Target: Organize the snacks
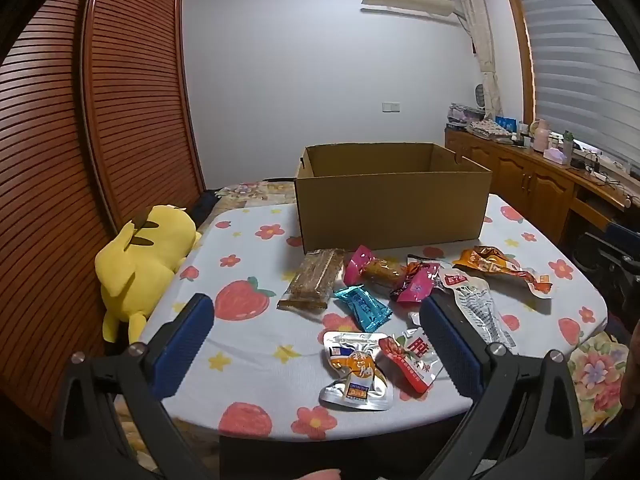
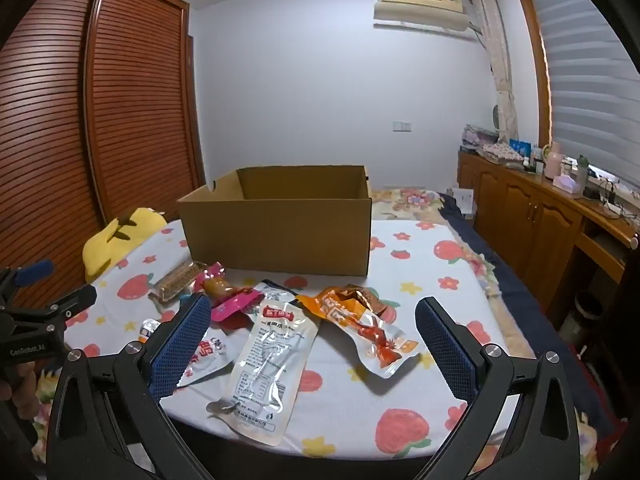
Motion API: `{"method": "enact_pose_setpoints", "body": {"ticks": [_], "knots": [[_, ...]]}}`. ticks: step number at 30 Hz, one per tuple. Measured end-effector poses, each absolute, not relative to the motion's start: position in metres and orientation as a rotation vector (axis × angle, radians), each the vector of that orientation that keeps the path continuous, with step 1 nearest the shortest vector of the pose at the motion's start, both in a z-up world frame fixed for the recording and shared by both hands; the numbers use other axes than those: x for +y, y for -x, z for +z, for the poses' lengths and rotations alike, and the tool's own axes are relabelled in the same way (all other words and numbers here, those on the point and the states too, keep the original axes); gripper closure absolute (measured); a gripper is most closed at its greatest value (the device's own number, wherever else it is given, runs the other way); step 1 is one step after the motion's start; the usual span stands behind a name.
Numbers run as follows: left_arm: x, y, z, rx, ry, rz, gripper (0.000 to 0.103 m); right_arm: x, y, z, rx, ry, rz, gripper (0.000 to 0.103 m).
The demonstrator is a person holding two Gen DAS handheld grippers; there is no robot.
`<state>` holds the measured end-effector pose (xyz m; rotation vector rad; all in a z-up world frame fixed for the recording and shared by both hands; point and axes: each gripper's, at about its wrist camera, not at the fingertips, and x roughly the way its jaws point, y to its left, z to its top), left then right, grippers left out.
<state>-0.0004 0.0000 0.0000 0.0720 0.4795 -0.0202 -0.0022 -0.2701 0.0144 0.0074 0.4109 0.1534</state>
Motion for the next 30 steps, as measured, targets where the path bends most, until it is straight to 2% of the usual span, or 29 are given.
{"method": "enact_pose_setpoints", "body": {"ticks": [30], "knots": [[-0.0009, 0.0053, 0.007, 0.46, -0.074, -0.021, 0.0, -0.2717, 0.0035, 0.0117, 0.416, -0.015, 0.154, 0.0]]}}
